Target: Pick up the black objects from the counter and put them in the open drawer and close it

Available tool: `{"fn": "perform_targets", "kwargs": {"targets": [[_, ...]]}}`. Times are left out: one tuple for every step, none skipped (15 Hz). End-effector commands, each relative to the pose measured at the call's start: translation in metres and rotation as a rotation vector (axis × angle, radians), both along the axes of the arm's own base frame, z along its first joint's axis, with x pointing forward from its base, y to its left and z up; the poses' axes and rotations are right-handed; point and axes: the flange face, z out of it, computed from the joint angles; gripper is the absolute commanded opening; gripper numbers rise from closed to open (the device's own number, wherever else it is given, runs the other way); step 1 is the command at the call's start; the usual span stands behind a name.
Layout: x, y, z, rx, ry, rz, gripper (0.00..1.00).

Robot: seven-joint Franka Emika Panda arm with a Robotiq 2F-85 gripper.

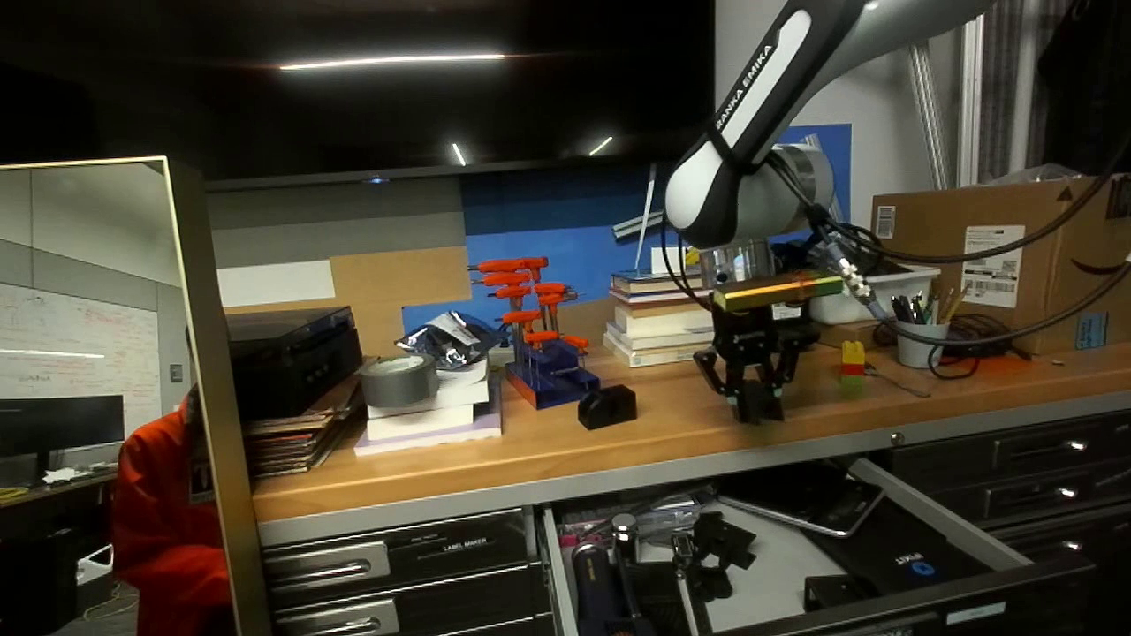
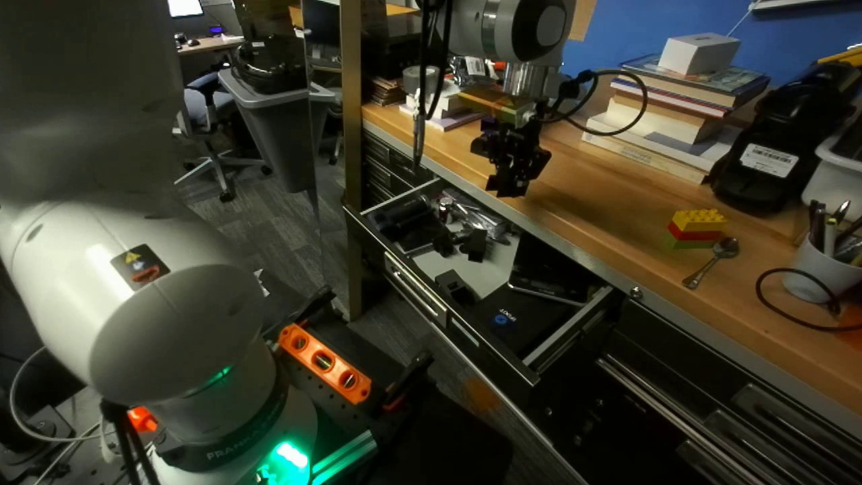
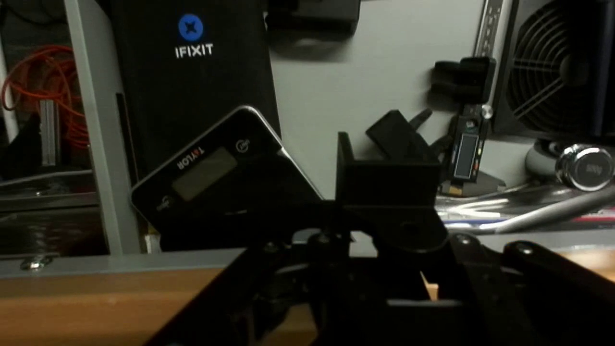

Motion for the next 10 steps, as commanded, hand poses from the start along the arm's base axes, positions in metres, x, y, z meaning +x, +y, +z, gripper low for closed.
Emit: {"fn": "perform_targets", "kwargs": {"targets": [[-0.043,0.014,-0.011,0.040,-0.024,0.018,0.24],[-0.049,0.019,-0.019,0.031,-0.033,0.007,0.24],[-0.054,0.024,-0.029,0.032,-0.039,0.002,0.24],[-0.058,0.028,-0.040,0.031,-0.045,-0.007,0.24],[-0.063,0.031,-0.049,0.032,-0.048,-0.014,0.24],[-0.068,0.033,-0.059,0.033,-0.052,-0.028,0.24],[-0.072,0.035,-0.066,0.027,-0.059,-0.049,0.24],[-0.077,0.035,-0.073,0.007,-0.074,-0.089,0.24],[-0.081,0.036,-0.080,0.009,-0.084,-0.123,0.24],[-0.084,0.038,-0.086,0.001,-0.093,-0.154,0.24]]}}
